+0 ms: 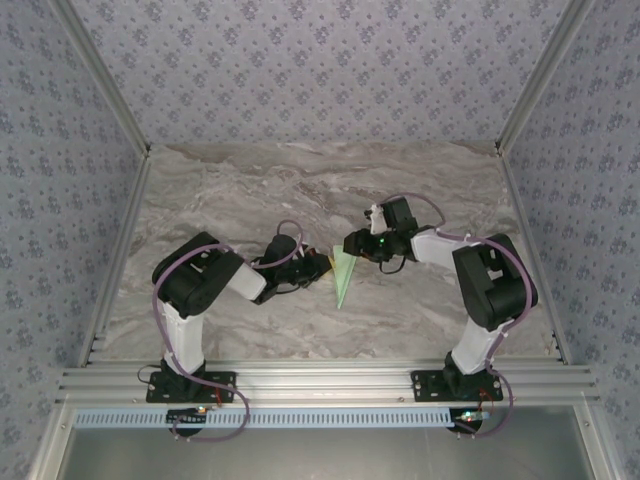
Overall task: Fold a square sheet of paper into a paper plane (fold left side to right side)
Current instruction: Fold the wing for the fifth time at the center of the table.
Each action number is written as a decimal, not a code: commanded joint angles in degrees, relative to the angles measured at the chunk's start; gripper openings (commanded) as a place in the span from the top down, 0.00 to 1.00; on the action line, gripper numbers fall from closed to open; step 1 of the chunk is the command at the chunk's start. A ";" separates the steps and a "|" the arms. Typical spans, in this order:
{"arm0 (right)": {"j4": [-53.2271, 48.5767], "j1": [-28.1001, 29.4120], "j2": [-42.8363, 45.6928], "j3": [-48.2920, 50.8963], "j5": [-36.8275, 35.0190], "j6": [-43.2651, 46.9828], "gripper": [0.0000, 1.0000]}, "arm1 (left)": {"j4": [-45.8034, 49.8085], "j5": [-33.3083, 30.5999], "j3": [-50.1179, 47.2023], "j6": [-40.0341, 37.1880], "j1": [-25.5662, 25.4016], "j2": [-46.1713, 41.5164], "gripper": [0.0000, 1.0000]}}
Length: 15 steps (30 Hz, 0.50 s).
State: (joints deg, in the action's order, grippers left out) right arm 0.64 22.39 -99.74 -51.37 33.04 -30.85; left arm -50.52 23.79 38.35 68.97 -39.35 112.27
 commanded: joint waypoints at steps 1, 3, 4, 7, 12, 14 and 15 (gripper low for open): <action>1.18 1.07 -0.43 -1.13 1.59 -0.90 0.55 | 4.51 -1.73 0.54 -2.12 0.53 1.20 1.00; 1.20 1.38 -1.39 -1.48 1.51 -0.94 0.56 | 4.79 -1.80 0.50 -2.22 0.54 1.19 1.00; 1.16 1.49 -1.72 -1.57 1.42 -0.96 0.56 | 5.02 -1.86 0.52 -2.25 0.50 1.19 1.00; 1.29 1.48 -2.55 -1.67 0.93 -0.87 0.56 | 6.11 -2.16 0.74 -2.49 0.52 1.18 1.00; 0.74 1.49 -3.74 -2.05 0.37 -0.13 0.56 | 7.06 -2.60 0.85 -2.61 0.51 1.27 1.00; 0.84 1.49 -4.14 -1.91 0.36 0.00 0.56 | 7.53 -2.91 0.87 -2.48 0.56 1.28 1.00; 0.94 1.52 -4.31 -1.97 0.35 0.00 0.56 | 7.62 -3.04 0.69 -2.53 0.58 1.29 1.00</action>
State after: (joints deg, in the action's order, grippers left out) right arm 1.54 23.77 -102.94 -51.96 33.65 -31.03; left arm -49.43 23.86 38.79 68.38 -39.31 112.27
